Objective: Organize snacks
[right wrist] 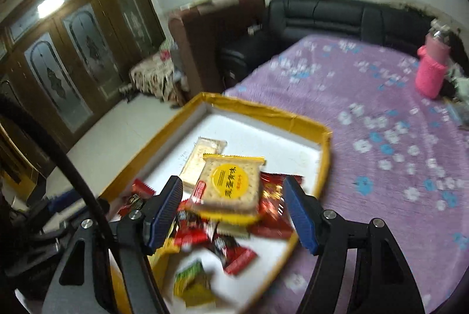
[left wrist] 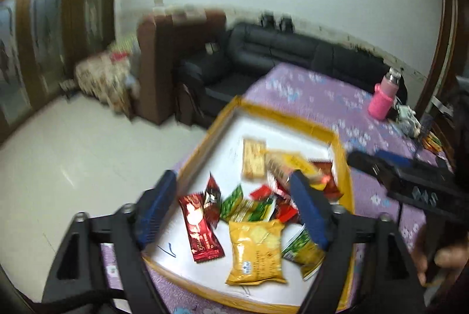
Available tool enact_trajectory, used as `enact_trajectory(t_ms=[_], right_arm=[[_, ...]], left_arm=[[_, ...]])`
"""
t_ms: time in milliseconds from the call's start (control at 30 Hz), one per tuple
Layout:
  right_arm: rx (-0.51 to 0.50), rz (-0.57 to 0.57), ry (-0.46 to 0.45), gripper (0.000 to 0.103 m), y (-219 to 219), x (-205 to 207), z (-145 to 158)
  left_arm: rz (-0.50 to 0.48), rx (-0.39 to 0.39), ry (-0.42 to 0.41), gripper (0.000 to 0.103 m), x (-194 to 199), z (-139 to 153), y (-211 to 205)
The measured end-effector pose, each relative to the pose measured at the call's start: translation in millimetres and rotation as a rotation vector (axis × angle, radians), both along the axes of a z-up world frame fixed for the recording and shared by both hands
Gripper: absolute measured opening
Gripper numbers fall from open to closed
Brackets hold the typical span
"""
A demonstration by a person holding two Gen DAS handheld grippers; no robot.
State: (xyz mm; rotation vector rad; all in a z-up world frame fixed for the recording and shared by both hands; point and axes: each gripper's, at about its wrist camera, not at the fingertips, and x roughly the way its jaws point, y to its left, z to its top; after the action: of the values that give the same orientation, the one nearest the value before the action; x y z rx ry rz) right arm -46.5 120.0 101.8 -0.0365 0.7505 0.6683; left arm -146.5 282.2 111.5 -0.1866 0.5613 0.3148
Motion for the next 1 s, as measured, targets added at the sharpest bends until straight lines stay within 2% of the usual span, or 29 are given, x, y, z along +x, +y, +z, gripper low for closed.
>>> enact_trajectory(t_ms=[67, 100, 233, 300, 533, 633, 700, 900, 1000], right_arm=[[0.02, -0.008, -0.034, 0.073, -18, -18, 7], [0.03, -0.01, -0.049, 0.073, -28, -27, 10], [0.047, -0.01, -0.116, 0.073, -62, -66, 17], [0.047, -0.02, -0.17, 0.073, -82, -91, 20], [0.075, -0.088, -0.267, 0.079, -143, -140, 33], [0.023, -0.11, -0.305, 0.08, -154, -150, 36], [-0.009, -0.12, -0.316, 0.08, -154, -156, 32], [-0.036, -0.096, -0.209, 0.08, -131, -153, 0], [-0.071, -0.055, -0.16, 0.08, -110, -154, -19]], left_arm=[[0.041, 0.068, -0.072, 0.1, -17, 13, -18], [0.059, 0.095, -0.105, 0.102, -24, 19, -26], [0.105, 0.172, -0.219, 0.103, -54, 39, -55], [0.113, 0.185, -0.236, 0.103, -65, 47, -68], [0.089, 0.213, -0.199, 0.103, -76, 50, -103], [0.084, 0.25, -0.17, 0.103, -76, 46, -119], [0.063, 0.247, -0.144, 0.103, -75, 42, -126], [-0.005, 0.117, -0.039, 0.103, -67, 28, -120], [-0.018, 0.081, 0.004, 0.103, -63, 19, -116]])
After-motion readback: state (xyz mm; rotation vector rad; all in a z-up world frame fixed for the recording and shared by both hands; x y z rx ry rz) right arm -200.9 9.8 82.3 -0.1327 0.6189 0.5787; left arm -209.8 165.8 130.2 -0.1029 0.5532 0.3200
